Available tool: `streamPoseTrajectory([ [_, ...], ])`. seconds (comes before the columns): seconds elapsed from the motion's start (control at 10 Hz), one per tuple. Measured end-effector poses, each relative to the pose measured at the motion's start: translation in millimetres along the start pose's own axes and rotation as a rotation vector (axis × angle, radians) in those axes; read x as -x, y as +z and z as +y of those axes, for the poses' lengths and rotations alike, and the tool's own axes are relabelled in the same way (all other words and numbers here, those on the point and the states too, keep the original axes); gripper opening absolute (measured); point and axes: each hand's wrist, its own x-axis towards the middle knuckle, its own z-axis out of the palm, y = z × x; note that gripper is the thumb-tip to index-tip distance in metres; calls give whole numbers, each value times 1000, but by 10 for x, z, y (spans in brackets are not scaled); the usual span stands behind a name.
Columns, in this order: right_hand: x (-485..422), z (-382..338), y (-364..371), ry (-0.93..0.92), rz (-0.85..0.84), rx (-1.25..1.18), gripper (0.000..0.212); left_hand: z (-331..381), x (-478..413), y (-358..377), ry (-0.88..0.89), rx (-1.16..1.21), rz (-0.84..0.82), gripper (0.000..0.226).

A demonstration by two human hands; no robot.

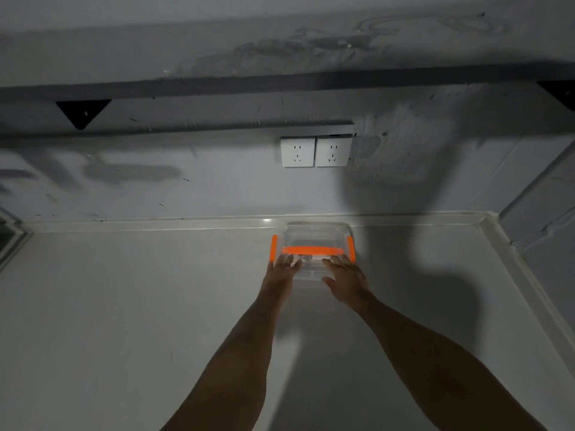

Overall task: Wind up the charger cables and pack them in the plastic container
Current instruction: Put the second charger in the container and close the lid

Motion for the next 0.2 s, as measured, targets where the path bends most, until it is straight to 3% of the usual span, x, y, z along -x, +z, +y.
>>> streamPoseTrajectory([
  [0.1,-6,-7,-310,-30,-210,-45,75,21,53,-382,-47,114,-107,56],
  [0.2,77,-61,-811,-28,-33,-114,79,178,65,-955,-30,159,53,53],
])
